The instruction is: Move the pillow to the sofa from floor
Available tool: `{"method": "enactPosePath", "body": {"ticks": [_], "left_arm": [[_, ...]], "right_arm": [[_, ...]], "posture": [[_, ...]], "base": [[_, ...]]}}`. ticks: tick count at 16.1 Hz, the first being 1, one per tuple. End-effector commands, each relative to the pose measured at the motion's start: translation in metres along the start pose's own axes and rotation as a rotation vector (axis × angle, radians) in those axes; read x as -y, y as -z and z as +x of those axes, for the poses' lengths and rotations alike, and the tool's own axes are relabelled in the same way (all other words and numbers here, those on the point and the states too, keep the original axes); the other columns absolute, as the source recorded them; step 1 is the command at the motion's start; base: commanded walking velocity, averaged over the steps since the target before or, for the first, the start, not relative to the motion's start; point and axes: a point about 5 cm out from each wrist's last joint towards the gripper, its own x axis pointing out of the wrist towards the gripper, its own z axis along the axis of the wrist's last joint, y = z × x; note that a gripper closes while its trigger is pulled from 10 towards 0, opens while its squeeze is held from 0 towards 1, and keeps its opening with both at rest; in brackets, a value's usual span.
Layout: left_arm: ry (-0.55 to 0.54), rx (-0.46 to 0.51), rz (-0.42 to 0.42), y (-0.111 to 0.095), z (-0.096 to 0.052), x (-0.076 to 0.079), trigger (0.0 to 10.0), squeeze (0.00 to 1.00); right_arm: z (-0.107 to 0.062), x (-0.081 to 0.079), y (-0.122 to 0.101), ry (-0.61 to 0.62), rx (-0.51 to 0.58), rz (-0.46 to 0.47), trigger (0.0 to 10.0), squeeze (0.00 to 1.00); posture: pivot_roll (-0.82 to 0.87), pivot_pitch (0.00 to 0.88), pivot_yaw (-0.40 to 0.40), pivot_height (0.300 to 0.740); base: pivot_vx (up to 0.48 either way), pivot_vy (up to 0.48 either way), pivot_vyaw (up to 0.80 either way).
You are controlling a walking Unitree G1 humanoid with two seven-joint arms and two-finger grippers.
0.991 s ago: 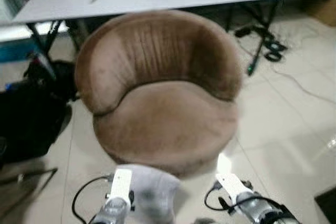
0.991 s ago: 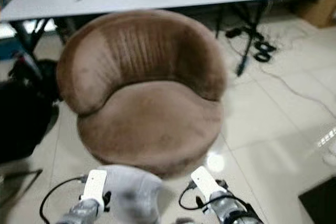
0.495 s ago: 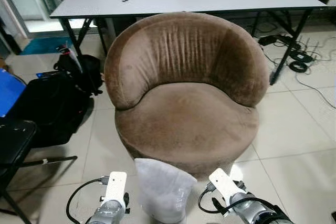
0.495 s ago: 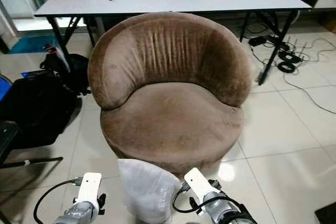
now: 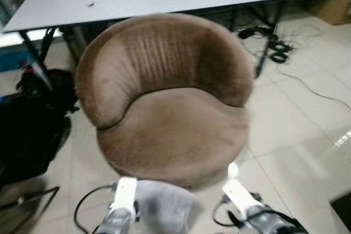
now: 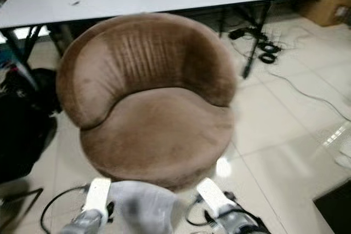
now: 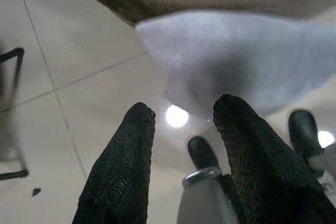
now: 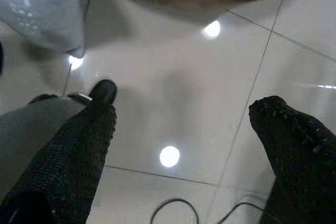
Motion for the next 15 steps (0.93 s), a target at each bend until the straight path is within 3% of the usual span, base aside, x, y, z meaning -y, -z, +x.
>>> {"method": "enactPosePath", "body": {"ticks": [1,7,9,15], "left_arm": [[-0.019,-0.024,0.009,0.0076,-0.0006,-0.0078,10.0,0.0],[-0.025,-0.027,0.013,0.0087,-0.0008,-0.0081,10.0,0.0],[-0.025,-0.027,0.012,0.009,-0.0008,-0.0081,10.0,0.0],[-0.026,-0.03,0.014,0.0094,-0.0009,-0.0072,10.0,0.0]], "right_arm": [[0.0009,-0.0021,-0.0135,-0.011,0.044,0.0,10.0,0.0],[0.0008,-0.0029,-0.0123,-0.017,0.044,0.01,10.0,0.0],[0.0007,-0.0016,-0.0145,-0.002,0.055,-0.042,10.0,0.0],[0.0007,-0.0046,-0.0108,-0.062,0.032,0.002,10.0,0.0]], "posture": [[-0.18,0.0,0.043,0.74],[-0.17,0.0,0.046,0.74],[-0.17,0.0,0.046,0.74],[-0.18,0.0,0.046,0.74]], "base": [[0.0,0.0,0.0],[0.0,0.0,0.0],[0.0,0.0,0.0],[0.0,0.0,0.0]]}}
